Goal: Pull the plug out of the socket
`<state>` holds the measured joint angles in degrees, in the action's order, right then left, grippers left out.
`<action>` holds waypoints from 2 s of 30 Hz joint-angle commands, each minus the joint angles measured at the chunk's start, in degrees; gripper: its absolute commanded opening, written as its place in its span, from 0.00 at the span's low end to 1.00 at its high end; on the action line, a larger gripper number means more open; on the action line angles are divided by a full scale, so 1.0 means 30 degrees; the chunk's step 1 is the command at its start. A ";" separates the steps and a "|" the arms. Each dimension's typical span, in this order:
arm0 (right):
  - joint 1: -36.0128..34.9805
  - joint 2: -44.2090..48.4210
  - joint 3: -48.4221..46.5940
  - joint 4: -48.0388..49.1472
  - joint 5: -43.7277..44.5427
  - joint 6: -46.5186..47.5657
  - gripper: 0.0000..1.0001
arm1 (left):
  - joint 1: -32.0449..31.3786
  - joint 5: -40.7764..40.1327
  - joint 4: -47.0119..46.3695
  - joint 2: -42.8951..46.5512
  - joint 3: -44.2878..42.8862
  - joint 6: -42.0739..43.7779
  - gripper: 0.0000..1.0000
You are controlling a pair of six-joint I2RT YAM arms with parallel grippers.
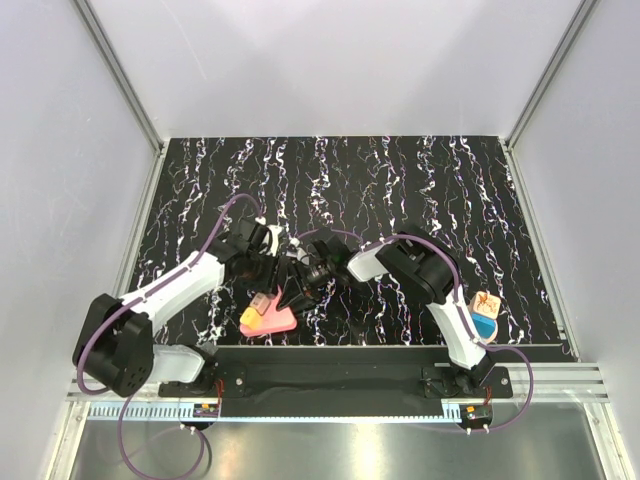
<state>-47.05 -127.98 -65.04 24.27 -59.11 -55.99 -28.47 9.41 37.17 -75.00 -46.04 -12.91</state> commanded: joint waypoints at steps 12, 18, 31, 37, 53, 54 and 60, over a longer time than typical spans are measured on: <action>-0.0372 -0.0699 -0.0851 -0.5746 0.3471 -0.0352 0.00 | -0.0296 -0.1466 -0.2047 0.3730 0.0639 -0.1264 0.00; -0.0372 -0.0991 -0.0413 -0.5864 0.3881 0.0146 0.00 | -0.0296 -0.1642 -0.2281 0.3965 0.0582 -0.1584 0.00; -0.0372 -0.0699 0.0205 -0.4663 0.3883 0.0702 0.00 | 0.1104 -0.2257 -0.2051 0.7271 -0.0385 -0.3400 0.00; -0.0372 -0.0844 -0.0147 -0.4663 0.3532 0.0908 0.01 | 0.5113 -0.2403 0.0055 0.9994 0.0258 -0.6300 0.00; -0.0372 -0.0611 -0.0148 -0.4751 0.3444 0.1142 0.02 | 1.4614 -0.6034 0.7531 1.1904 0.0964 -1.2837 0.00; -0.0372 -0.0581 -0.0148 -0.4751 0.3444 0.1172 0.02 | 1.4849 -0.6269 0.7533 1.2050 0.0904 -1.2720 0.00; -0.0372 -0.0581 -0.0060 -0.4751 0.3415 0.1260 0.02 | 1.6458 -0.9550 0.9640 0.9862 -0.0414 -1.3187 0.04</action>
<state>-48.21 -128.03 -67.07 18.79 -57.06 -54.61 18.63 -11.57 62.89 -41.60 -43.92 -50.22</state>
